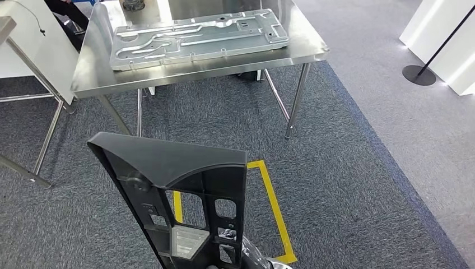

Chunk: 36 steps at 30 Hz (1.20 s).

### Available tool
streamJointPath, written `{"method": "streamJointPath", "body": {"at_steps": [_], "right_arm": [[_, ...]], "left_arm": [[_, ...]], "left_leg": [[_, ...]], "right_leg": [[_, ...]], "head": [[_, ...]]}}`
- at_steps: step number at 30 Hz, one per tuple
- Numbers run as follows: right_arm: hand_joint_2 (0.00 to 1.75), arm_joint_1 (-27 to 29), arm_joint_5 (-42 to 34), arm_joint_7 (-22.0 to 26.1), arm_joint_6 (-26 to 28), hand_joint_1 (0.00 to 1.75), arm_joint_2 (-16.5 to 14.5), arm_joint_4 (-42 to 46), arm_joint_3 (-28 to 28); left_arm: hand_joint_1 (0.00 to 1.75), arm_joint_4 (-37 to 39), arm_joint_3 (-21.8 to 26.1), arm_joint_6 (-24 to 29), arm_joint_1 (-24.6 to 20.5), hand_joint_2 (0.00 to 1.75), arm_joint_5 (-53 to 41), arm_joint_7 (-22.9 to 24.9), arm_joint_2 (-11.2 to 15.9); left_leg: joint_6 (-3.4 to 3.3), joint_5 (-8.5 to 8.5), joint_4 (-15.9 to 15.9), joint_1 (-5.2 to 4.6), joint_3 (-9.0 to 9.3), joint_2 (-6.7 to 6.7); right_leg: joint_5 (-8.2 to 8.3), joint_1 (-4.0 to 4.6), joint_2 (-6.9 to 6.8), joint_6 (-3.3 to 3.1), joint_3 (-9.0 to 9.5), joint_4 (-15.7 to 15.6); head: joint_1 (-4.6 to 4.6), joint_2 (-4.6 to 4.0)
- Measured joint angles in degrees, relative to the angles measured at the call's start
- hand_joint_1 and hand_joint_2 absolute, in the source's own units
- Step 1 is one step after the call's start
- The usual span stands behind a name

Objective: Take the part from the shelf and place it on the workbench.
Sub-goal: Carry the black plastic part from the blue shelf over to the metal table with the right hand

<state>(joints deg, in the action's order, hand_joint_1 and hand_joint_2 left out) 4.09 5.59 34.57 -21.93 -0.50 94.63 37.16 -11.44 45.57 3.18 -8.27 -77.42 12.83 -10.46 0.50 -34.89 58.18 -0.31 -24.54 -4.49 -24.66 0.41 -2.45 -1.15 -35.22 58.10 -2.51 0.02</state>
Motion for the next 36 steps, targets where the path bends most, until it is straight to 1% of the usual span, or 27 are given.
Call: {"method": "streamJointPath", "body": {"at_steps": [1, 3, 4, 5, 6, 8, 9, 10, 13, 14, 16, 18, 19, 20, 21, 22, 23, 24, 25, 26, 28, 30, 31, 33, 34, 35, 36], "right_arm": [[1.75, -0.01, 0.15, -0.04, 0.09, 1.68, -0.05, 0.03, -0.02], [1.75, -0.07, 0.27, -0.07, 0.14, 1.68, -0.09, -0.01, -0.04], [1.75, -0.05, 0.33, -0.08, 0.20, 1.68, -0.09, -0.04, -0.04], [1.75, -0.05, 0.37, -0.08, 0.31, 1.68, -0.09, -0.07, -0.04], [1.75, -0.05, 0.40, -0.08, 0.51, 1.68, -0.09, -0.09, -0.04], [1.75, -0.05, 0.46, -0.05, 0.91, 1.68, -0.08, -0.12, -0.04], [1.75, -0.04, 0.48, -0.03, 1.05, 1.68, -0.08, -0.14, -0.04], [1.75, -0.03, 0.48, 0.00, 1.13, 1.68, -0.07, -0.17, -0.04], [1.75, 0.02, 0.49, 0.03, 1.50, 1.68, -0.02, -0.21, -0.05], [1.75, 0.03, 0.54, -0.01, 1.69, 1.68, 0.01, -0.21, -0.05], [1.75, 0.01, 0.73, -0.14, 2.00, 1.68, 0.06, -0.22, -0.05], [1.75, 0.01, 0.90, -0.31, 2.03, 1.68, 0.09, -0.32, -0.04], [1.75, 0.01, 0.93, -0.40, 2.00, 1.68, 0.10, -0.40, -0.04], [1.75, -0.01, 0.95, -0.51, 1.96, 1.68, 0.11, -0.50, -0.02], [1.75, -0.05, 0.96, -0.63, 1.92, 1.68, 0.11, -0.58, 0.00], [1.75, -0.11, 0.98, -0.74, 1.87, 1.68, 0.11, -0.65, 0.04], [1.75, -0.19, 1.00, -0.82, 1.83, 1.68, 0.11, -0.72, 0.08], [1.75, -0.28, 1.01, -0.88, 1.80, 1.68, 0.10, -0.77, 0.13], [1.75, -0.37, 1.03, -0.93, 1.78, 1.68, 0.09, -0.82, 0.19], [1.75, -0.48, 1.03, -0.98, 1.73, 1.68, 0.08, -0.89, 0.27], [1.75, -0.70, 0.96, -1.05, 1.54, 1.68, 0.02, -0.98, 0.42], [1.75, -0.93, 0.82, -1.09, 1.26, 1.68, -0.14, -1.02, 0.48], [1.75, -1.01, 0.77, -1.10, 1.15, 1.68, -0.21, -1.02, 0.48], [1.75, -1.09, 0.72, -1.14, 0.99, 1.68, -0.24, -1.13, 0.48], [1.75, -1.09, 0.72, -1.16, 0.96, 1.68, -0.24, -1.20, 0.48], [1.75, -1.10, 0.72, -1.17, 0.93, 1.68, -0.24, -1.27, 0.48], [1.75, -1.11, 0.72, -1.17, 0.93, 1.68, -0.24, -1.31, 0.48]], "left_arm": [[0.00, -0.01, 0.01, -0.05, -0.14, 1.75, 0.12, -0.50, 0.09], [0.00, -0.01, 0.02, -0.11, -0.70, 1.75, 0.44, -1.13, 0.16], [0.00, -0.01, 0.03, -0.12, -0.94, 1.75, 0.56, -1.33, 0.21], [0.00, -0.01, 0.04, -0.07, -1.04, 1.75, 0.60, -1.46, 0.24], [0.00, -0.01, 0.04, 0.02, -1.01, 1.75, 0.55, -1.54, 0.25], [0.00, -0.01, 0.04, 0.38, -0.65, 1.75, 0.38, -1.60, 0.24], [0.00, 0.00, 0.04, 0.62, -0.49, 1.75, 0.30, -1.59, 0.20], [0.00, 0.01, 0.04, 0.86, -0.38, 1.75, 0.23, -1.57, 0.15], [0.00, 0.01, 0.04, 1.27, -0.39, 1.75, 0.12, -1.58, -0.10], [0.00, 0.01, 0.04, 1.32, -0.41, 1.75, 0.11, -1.60, -0.18], [0.00, 0.01, 0.04, 1.39, -0.38, 1.75, 0.11, -1.62, -0.28], [0.00, 0.01, 0.07, 1.45, -0.34, 1.75, 0.22, -1.71, -0.27], [0.00, 0.01, 0.10, 1.44, -0.31, 1.75, 0.31, -1.85, -0.27], [0.00, 0.01, 0.13, 1.38, -0.28, 1.75, 0.43, -2.07, -0.27], [0.00, 0.01, 0.16, 1.27, -0.26, 1.75, 0.54, -2.34, -0.27], [0.00, 0.01, 0.19, 1.12, -0.24, 1.75, 0.62, -2.63, -0.27], [0.00, 0.01, 0.20, 0.98, -0.21, 1.75, 0.68, -2.90, -0.28], [0.00, 0.01, 0.22, 0.88, -0.22, 1.75, 0.71, -3.10, -0.29], [0.00, 0.01, 0.25, 0.84, -0.23, 1.75, 0.73, -3.26, -0.31], [0.00, 0.00, 0.28, 0.85, -0.24, 1.75, 0.74, -3.38, -0.29], [0.00, -0.01, 0.43, 1.04, -0.25, 1.75, 0.78, -3.47, -0.26], [0.00, -0.01, 0.65, 1.44, -0.17, 1.75, 0.78, -3.48, -0.23], [0.00, -0.01, 0.76, 1.60, -0.23, 1.75, 0.78, -3.52, -0.21], [0.00, -0.01, 0.96, 1.80, -0.64, 1.75, 0.80, -3.65, -0.20], [0.00, -0.01, 1.05, 1.83, -0.90, 1.75, 0.81, -3.74, -0.18], [0.00, -0.01, 1.11, 1.87, -1.05, 1.75, 0.81, -3.81, -0.18], [0.00, -0.01, 1.13, 1.89, -1.06, 1.75, 0.78, -3.85, -0.18]], "left_leg": [[0.21, -1.63, 3.11, 0.16, -1.40, 1.55], [0.52, -4.65, 10.77, 0.28, -5.06, 2.89], [0.63, -4.94, 13.22, 0.31, -6.25, 3.02], [0.69, -4.01, 13.60, 0.35, -6.56, 3.02], [0.67, -1.98, 11.86, 0.42, -6.01, 3.02], [0.52, 2.73, 5.28, 0.58, -3.93, 3.14], [0.37, 4.02, 2.37, 0.58, -3.09, 3.24], [0.13, 4.35, 0.45, 0.54, -2.68, 3.33], [-0.97, 4.02, -1.27, 0.56, -2.61, 3.46], [-1.32, 4.27, -1.46, 0.67, -2.55, 3.51], [-1.81, 4.64, -1.75, 0.85, -2.34, 3.55], [-1.95, 4.73, -1.73, 0.82, -2.43, 3.71], [-1.97, 4.74, -1.71, 0.81, -2.41, 3.90], [-1.95, 4.72, -1.69, 0.81, -2.35, 4.23], [-1.89, 4.67, -1.68, 0.82, -2.23, 4.65], [-1.79, 4.59, -1.68, 0.82, -2.07, 5.15], [-1.64, 4.47, -1.69, 0.86, -2.04, 5.63], [-1.44, 4.32, -1.61, 0.82, -2.11, 6.05], [-1.17, 4.22, -1.59, 0.87, -2.29, 6.42], [-0.88, 4.15, -1.63, 0.96, -2.50, 6.71], [-0.18, 4.06, -1.96, 1.05, -2.38, 7.11], [0.39, 2.93, -0.75, 1.01, -2.39, 6.51], [0.62, 1.55, 1.62, 0.96, -3.25, 5.95], [0.94, -1.96, 9.30, 0.97, -6.71, 4.97], [1.05, -3.01, 12.63, 0.97, -8.29, 4.79], [1.09, -2.97, 14.20, 0.97, -9.04, 4.67], [1.05, -1.73, 13.53, 0.97, -8.77, 4.59]], "right_leg": [[-0.01, -0.12, 0.25, -0.19, 0.13, -0.13], [-0.16, -0.14, 0.80, -0.48, 0.27, -0.12], [-0.24, -0.13, 1.15, -0.52, 0.39, -0.09], [-0.32, -0.12, 1.52, -0.51, 0.54, -0.03], [-0.42, -0.12, 1.92, -0.42, 0.73, 0.04], [-0.58, -0.07, 2.56, -0.10, 0.99, 0.27], [-0.55, -0.01, 2.79, 0.17, 0.86, 0.44], [-0.42, 0.06, 2.91, 0.48, 0.56, 0.58], [0.12, 0.09, 2.86, 1.55, -0.23, 0.62], [-0.24, 0.07, 2.80, 1.88, -0.42, 1.04], [-2.76, -0.12, 2.76, 2.50, -2.18, 5.12], [-6.05, -0.48, 2.74, 3.00, -5.53, 12.52], [-6.72, -0.65, 2.74, 3.15, -6.82, 15.27], [-6.36, -0.79, 2.75, 3.22, -7.22, 16.10], [-4.98, -0.90, 2.78, 3.19, -6.55, 14.70], [-2.90, -0.98, 3.05, 3.06, -4.91, 11.27], [-1.21, -1.06, 3.91, 2.84, -2.95, 7.31], [-0.10, -1.10, 4.81, 2.62, -1.28, 3.80], [0.30, -1.09, 5.53, 2.43, -0.22, 1.55], [0.03, -1.03, 6.01, 2.24, 0.20, 0.62], [-0.23, -0.99, 5.56, 1.83, 0.44, 0.12], [-0.28, -1.21, 5.07, 1.18, 1.02, -0.56], [-0.32, -1.31, 4.75, 0.87, 1.32, -0.83], [-0.52, -1.16, 4.00, 0.42, 1.57, -0.96], [-0.61, -1.06, 3.66, 0.33, 1.64, -0.94], [-0.71, -0.97, 3.41, 0.29, 1.73, -0.92], [-0.80, -0.92, 3.27, 0.30, 1.88, -0.89]], "head": [[0.00, 0.00], [-0.01, 0.00], [-0.01, 0.00], [-0.01, 0.00], [-0.01, 0.00], [-0.01, -0.01], [-0.01, -0.01], [-0.01, -0.01], [-0.01, 0.00], [0.00, 0.00], [0.01, 0.00], [0.01, 0.00], [0.01, 0.00], [0.00, 0.00], [0.00, 0.00], [0.01, 0.00], [0.01, 0.00], [0.01, 0.00], [0.01, 0.00], [0.01, 0.00], [0.00, 0.00], [-0.01, 0.00], [-0.01, 0.00], [-0.01, 0.00], [-0.01, 0.00], [-0.01, 0.00], [-0.01, 0.00]]}}
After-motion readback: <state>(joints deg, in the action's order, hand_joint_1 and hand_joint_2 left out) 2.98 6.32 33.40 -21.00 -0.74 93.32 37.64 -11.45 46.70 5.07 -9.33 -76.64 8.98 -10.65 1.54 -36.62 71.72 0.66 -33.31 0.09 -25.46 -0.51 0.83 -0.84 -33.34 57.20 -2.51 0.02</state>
